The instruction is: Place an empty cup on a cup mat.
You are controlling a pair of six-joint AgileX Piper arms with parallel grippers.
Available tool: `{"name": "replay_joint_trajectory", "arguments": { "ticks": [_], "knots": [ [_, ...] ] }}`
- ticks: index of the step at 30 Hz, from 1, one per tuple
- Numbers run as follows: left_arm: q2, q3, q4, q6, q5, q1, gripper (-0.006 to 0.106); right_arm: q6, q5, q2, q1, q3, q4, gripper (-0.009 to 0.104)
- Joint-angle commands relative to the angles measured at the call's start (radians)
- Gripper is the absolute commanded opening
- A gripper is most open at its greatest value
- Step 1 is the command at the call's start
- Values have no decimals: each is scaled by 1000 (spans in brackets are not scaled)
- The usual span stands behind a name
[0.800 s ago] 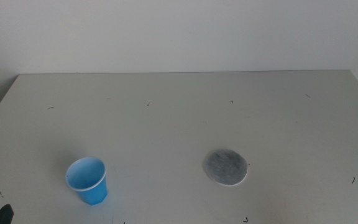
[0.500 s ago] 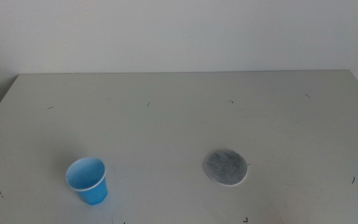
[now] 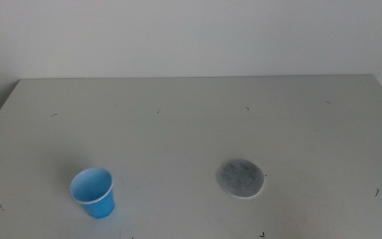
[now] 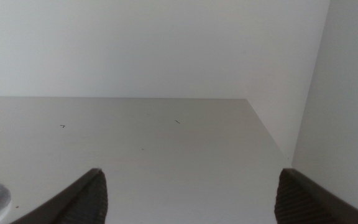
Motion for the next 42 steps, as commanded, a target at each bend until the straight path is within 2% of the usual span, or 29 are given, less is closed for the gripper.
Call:
{"name": "replay_joint_trajectory", "arguments": {
  "ticks": [1,9,19,21,24,26,31,42],
  "knots": [
    [88,-116,-11,-7,38,1,103,-8,-78,-19,2,-12,-9,94],
    [317,-406,-40,-7,234,1,103,-8,-78,-19,2,-12,-9,94],
    [539,-643,-56,5,447,1,103,-8,-78,-19,2,-12,-9,94],
    [556,-654,-71,-5,447,1,103,-8,-78,-19,2,-12,-9,94],
    [564,-653,-162,-55,434,1,103,-8,-78,-19,2,-12,-9,94],
    [573,-653,-192,-54,403,1,103,-8,-78,-19,2,-12,-9,94],
    [615,-653,-194,-47,431,1,103,-8,-78,-19,2,-12,-9,94],
    [769,-632,-205,84,447,1,103,-8,-78,-19,2,-12,-9,94]
  ]
}}
